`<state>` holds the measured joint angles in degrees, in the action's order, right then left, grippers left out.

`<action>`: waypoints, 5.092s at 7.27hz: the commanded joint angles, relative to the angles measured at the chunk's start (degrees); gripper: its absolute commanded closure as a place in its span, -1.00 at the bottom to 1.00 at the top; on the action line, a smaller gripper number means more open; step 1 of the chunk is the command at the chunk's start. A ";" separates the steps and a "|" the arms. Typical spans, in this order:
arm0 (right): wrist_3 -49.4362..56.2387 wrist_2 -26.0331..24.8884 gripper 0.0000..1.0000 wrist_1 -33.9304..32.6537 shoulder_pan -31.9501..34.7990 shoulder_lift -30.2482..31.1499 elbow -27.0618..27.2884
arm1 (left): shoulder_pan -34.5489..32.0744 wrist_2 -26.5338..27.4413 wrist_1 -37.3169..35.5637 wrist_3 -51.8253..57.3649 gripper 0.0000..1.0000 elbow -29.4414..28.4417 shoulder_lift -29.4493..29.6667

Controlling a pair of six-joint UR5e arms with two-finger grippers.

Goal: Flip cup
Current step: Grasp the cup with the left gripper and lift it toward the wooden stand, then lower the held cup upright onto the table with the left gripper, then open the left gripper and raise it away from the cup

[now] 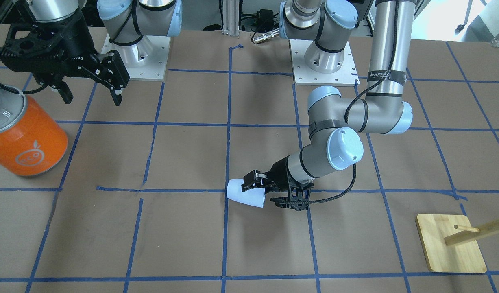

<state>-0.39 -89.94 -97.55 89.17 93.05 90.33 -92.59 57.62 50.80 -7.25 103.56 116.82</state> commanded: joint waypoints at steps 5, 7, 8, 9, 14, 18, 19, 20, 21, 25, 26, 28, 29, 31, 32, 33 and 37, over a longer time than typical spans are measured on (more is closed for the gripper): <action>0.12 -0.67 -1.00 -0.01 0.04 -0.06 0.02 | -0.14 3.69 1.67 -13.58 1.00 -6.43 -0.01; 0.12 -0.59 -1.00 -0.01 0.04 -0.06 0.11 | -0.92 11.78 6.40 -13.67 1.00 -9.33 -1.58; 0.12 -0.76 -1.00 0.08 0.04 0.02 0.11 | -1.45 16.69 9.12 -13.67 1.00 -12.04 -3.24; 0.12 -0.67 -1.00 0.08 0.04 0.02 0.11 | -1.89 25.44 12.54 -12.45 1.00 -16.42 -4.48; 0.12 -0.85 -1.00 0.08 0.04 0.11 0.64 | 8.01 37.22 3.10 8.74 1.00 -13.24 -2.74; 0.12 -0.67 -1.00 -0.01 0.04 0.11 0.73 | 8.56 36.95 -1.14 7.17 1.00 -11.54 0.51; 0.12 -0.67 -1.00 -0.01 0.04 0.11 0.73 | 8.56 36.95 -1.14 7.16 1.00 -11.45 1.04; 0.12 -0.67 -1.00 -0.01 0.04 0.11 0.73 | 8.56 36.87 -1.14 7.16 0.84 -11.54 1.22; 0.12 -0.67 -1.00 -0.01 0.13 0.11 0.73 | 8.56 36.86 -1.05 7.08 0.58 -11.63 1.13; 0.12 -0.76 -1.00 -0.01 0.04 0.20 0.90 | 7.42 36.95 9.07 5.41 -1.00 -14.25 -4.72; 0.12 -0.85 -1.00 0.08 0.13 0.20 0.90 | 6.98 35.65 19.85 3.14 -1.00 -17.75 -8.50; 0.21 -0.94 -1.00 0.08 0.13 0.20 0.99 | 6.98 35.28 33.00 2.15 -1.00 -20.50 -16.23; 0.21 -0.85 -1.00 0.08 0.13 0.20 0.99 | 6.89 34.93 34.96 2.07 -1.00 -19.72 -19.40; 0.21 -0.85 -1.00 0.08 0.13 0.20 0.99 | 6.81 34.32 36.03 1.53 -1.00 -16.65 -23.72; 0.21 -0.85 -1.00 0.08 0.13 0.20 0.99 | 6.28 31.53 36.74 2.23 -1.00 -15.51 -24.44; 0.21 -0.85 -1.00 0.08 0.13 0.20 0.99 | 4.36 29.94 36.57 2.33 -1.00 -14.45 -25.14; 0.21 -0.94 -1.00 0.08 0.13 0.20 0.99 | 3.38 30.80 36.65 2.42 -1.00 -13.74 -25.85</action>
<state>-0.18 -90.81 -97.47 89.30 93.25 91.32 -89.14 88.35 87.14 -4.85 89.74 91.19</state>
